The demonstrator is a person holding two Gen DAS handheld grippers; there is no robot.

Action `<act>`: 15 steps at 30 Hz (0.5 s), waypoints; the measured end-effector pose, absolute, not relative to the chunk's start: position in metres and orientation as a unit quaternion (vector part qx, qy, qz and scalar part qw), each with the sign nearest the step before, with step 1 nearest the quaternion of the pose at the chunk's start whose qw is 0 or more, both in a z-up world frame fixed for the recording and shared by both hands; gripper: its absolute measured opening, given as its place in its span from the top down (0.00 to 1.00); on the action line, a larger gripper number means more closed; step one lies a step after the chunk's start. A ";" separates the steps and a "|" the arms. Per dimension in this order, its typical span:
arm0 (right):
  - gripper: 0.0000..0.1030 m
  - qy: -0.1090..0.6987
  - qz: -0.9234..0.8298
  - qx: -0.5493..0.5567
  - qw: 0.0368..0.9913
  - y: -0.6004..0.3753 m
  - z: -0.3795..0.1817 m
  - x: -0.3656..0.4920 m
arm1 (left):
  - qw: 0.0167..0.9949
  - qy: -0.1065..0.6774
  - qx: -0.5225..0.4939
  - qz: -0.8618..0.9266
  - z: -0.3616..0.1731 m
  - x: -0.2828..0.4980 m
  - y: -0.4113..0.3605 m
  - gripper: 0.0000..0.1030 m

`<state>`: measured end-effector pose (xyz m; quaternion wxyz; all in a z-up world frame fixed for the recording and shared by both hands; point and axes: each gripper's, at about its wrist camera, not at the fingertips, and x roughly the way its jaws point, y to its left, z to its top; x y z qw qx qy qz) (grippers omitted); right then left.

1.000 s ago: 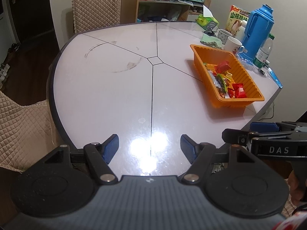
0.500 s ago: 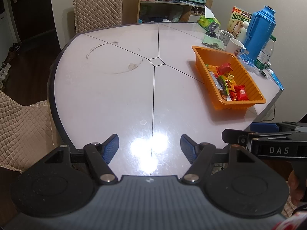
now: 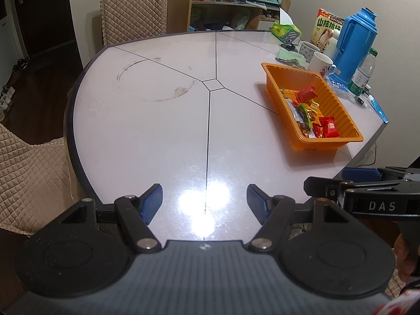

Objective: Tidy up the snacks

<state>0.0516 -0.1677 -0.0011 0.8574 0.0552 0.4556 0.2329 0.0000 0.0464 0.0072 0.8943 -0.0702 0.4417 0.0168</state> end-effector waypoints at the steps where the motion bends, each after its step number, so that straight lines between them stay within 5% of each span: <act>1: 0.18 0.456 0.233 0.055 0.857 -0.168 -0.001 0.051 | 0.894 0.442 -0.070 0.017 0.007 0.000 0.046 0.33; 15: 0.18 0.455 0.234 0.056 0.857 -0.170 -0.001 0.053 | 0.894 0.442 -0.070 0.017 0.007 0.000 0.046 0.33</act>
